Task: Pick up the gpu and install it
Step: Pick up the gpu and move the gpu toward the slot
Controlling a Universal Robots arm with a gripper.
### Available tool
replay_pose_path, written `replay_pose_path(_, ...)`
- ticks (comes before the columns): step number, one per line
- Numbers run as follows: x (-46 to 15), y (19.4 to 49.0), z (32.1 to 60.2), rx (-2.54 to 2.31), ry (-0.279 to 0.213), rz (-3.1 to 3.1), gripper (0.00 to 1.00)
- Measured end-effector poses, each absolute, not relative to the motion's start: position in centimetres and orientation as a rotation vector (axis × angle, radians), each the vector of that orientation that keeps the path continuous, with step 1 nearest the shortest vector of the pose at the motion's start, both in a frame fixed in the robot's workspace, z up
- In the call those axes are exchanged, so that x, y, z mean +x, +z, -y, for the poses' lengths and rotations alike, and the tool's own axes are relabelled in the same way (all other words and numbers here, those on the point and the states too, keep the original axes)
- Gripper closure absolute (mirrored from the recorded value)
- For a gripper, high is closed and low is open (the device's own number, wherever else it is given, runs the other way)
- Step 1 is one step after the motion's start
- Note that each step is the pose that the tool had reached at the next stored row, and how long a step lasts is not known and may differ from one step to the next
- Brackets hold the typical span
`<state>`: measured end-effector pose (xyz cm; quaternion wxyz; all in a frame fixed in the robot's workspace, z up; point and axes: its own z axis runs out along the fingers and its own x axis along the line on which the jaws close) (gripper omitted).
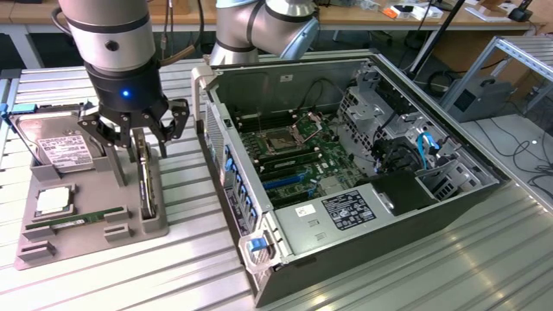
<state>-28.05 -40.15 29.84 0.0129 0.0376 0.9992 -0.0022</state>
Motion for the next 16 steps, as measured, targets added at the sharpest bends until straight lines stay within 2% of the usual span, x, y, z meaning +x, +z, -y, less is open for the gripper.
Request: replay_pose_path(16, -28.05, 29.4, 40.15, 0.117, -0.007, -3.114, 0.5)
